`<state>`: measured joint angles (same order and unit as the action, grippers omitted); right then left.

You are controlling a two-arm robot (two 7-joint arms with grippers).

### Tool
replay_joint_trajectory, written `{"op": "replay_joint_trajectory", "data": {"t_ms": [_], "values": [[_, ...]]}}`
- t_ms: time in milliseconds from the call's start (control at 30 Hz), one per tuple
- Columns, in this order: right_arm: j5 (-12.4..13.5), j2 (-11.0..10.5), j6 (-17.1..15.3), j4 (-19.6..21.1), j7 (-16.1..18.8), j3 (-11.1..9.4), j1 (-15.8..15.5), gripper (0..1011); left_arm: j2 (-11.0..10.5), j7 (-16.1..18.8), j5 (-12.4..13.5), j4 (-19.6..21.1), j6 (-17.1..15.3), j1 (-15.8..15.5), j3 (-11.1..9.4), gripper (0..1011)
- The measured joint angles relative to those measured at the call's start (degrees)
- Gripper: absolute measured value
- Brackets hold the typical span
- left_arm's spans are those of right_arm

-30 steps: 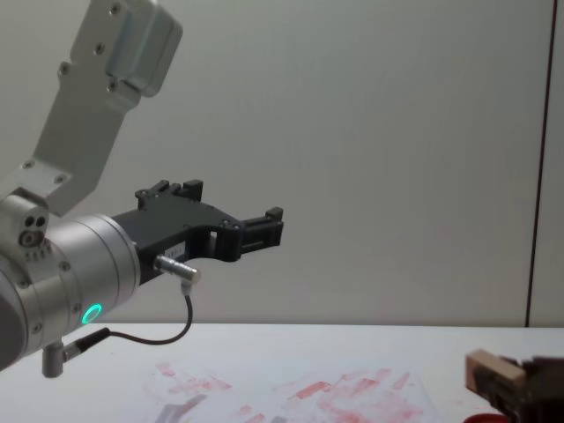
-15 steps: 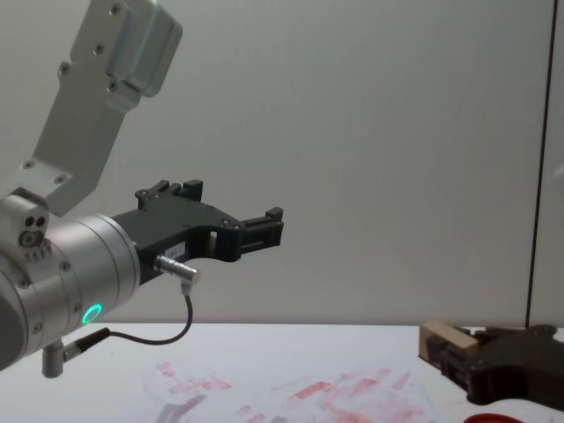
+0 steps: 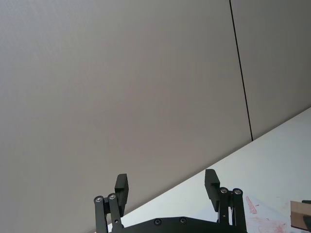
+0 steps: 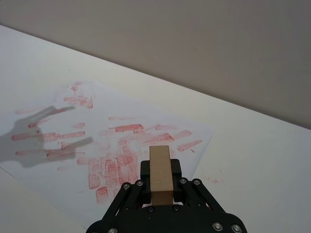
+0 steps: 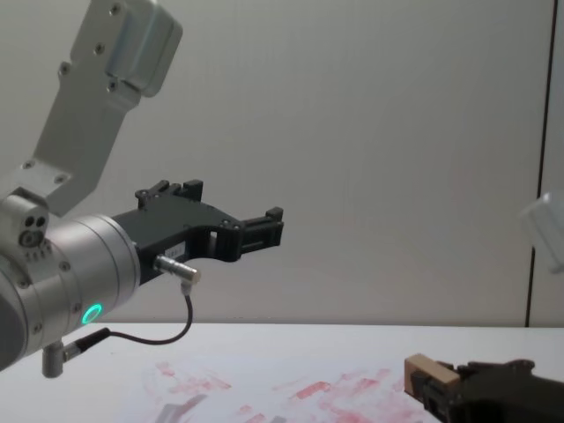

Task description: Use the one hand to pick up the stamp and affix it onto the A4 paper.

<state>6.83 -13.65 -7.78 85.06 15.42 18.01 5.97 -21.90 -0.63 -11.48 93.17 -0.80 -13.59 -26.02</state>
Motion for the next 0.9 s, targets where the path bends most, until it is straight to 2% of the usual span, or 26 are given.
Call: {"op": "replay_joint_trajectory", "data": {"t_ms": [467, 900], "values": [[-0.95, 1.12, -0.38, -3.61, -0.55, 0.62, 0.89, 217, 0.00, 0.01, 0.00, 0.00, 0.00, 0.00, 0.00, 1002], [-1.51, 1.56, -1.44, -4.88, -0.33, 0.85, 1.49, 217, 0.00, 0.01, 0.00, 0.00, 0.00, 0.00, 0.00, 1003]]}}
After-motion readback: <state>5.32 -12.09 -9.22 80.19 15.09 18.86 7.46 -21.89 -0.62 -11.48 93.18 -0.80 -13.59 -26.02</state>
